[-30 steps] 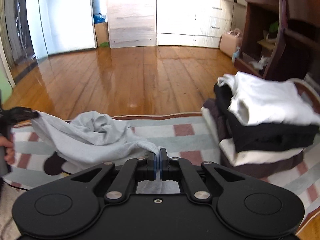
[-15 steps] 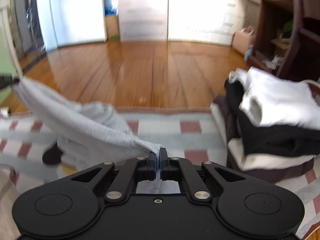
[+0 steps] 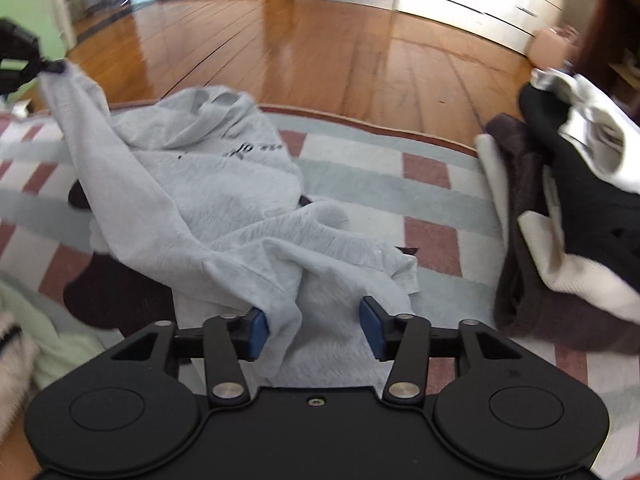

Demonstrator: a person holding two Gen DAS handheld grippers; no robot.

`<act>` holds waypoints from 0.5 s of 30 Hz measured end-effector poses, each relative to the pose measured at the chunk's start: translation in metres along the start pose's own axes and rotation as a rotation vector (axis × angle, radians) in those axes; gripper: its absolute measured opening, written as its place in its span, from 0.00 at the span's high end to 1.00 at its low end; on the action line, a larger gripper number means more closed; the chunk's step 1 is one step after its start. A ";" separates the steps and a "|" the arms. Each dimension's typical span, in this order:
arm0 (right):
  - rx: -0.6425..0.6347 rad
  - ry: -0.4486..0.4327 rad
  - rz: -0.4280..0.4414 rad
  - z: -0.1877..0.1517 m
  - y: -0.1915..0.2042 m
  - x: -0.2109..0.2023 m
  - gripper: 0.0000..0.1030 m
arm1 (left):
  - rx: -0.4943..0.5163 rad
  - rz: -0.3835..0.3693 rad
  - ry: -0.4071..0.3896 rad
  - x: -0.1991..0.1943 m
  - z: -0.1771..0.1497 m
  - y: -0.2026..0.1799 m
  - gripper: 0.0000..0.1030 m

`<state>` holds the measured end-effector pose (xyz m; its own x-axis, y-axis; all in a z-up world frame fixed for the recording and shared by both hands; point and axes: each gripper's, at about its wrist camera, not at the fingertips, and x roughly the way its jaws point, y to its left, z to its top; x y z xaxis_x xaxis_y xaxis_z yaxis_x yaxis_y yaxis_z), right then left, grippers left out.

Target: Fold clothes

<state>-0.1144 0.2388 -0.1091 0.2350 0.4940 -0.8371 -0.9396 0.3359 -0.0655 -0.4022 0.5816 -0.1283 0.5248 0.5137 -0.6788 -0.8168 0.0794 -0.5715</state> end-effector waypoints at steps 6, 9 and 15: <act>0.007 -0.022 -0.002 0.005 0.008 0.032 0.51 | -0.008 0.017 0.061 0.025 -0.006 0.016 0.98; -0.040 -0.117 -0.019 0.014 0.014 0.032 0.92 | -0.030 0.028 0.110 0.040 -0.007 0.024 0.98; 0.222 -0.473 -0.114 0.033 -0.035 -0.061 0.93 | -0.011 0.023 0.142 0.050 -0.010 0.017 0.98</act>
